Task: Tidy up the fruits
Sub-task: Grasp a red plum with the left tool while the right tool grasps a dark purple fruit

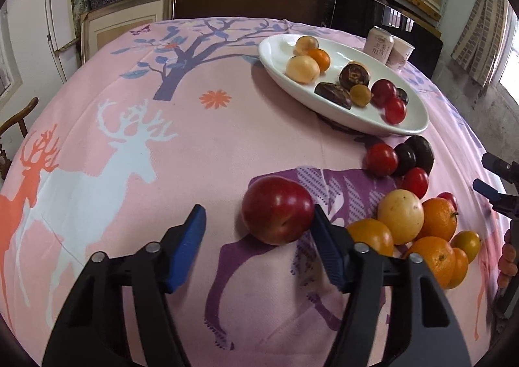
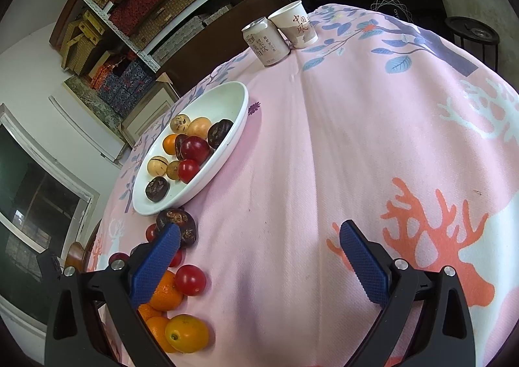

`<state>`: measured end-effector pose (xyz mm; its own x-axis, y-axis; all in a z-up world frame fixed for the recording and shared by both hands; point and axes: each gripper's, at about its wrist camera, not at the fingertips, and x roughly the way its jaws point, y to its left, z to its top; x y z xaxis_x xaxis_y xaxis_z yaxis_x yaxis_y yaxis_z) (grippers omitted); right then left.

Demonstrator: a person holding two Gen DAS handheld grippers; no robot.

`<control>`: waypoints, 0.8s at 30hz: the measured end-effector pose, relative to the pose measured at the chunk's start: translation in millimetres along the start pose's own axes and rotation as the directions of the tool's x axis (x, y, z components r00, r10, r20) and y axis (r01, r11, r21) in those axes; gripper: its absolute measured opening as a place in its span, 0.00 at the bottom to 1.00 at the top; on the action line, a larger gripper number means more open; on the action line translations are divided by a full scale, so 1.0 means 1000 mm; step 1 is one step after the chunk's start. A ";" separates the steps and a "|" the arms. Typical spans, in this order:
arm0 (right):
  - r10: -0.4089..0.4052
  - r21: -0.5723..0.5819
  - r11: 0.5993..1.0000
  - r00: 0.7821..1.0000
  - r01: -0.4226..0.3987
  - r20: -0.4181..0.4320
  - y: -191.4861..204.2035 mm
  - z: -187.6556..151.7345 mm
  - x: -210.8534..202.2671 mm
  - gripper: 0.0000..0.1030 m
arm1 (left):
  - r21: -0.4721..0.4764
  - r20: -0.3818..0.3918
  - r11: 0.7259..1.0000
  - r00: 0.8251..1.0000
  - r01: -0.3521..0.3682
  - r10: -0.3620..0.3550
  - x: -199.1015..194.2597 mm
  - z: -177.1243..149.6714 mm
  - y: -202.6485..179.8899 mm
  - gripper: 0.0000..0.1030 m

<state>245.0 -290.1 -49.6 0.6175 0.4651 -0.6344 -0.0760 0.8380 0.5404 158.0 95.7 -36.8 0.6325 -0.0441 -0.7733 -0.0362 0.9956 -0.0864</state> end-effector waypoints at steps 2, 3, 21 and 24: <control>-0.001 -0.001 1.000 1.000 0.001 0.000 0.000 0.000 0.000 0.97 | 0.007 0.000 1.000 1.000 0.028 -0.028 0.000 0.000 -0.002 0.50; -0.001 -0.002 1.000 1.000 0.001 -0.001 0.000 0.000 0.000 0.97 | 0.011 0.001 0.999 0.999 0.032 -0.032 0.000 0.000 -0.003 0.48; 0.045 -0.384 0.920 0.995 -0.076 -0.087 0.095 -0.016 0.035 0.76 | 0.026 0.000 0.998 0.999 0.049 -0.049 0.002 0.001 -0.008 0.40; 0.007 -0.405 0.913 0.994 -0.051 -0.109 0.104 -0.013 0.052 0.71 | 0.031 -0.004 0.998 0.999 0.047 -0.047 0.002 0.001 -0.009 0.41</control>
<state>258.7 -175.2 -33.8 0.5280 0.4996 -0.6868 -0.4183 0.8568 0.3017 160.5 86.7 -37.0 0.6308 -0.0911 -0.7706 0.0173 0.9945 -0.1033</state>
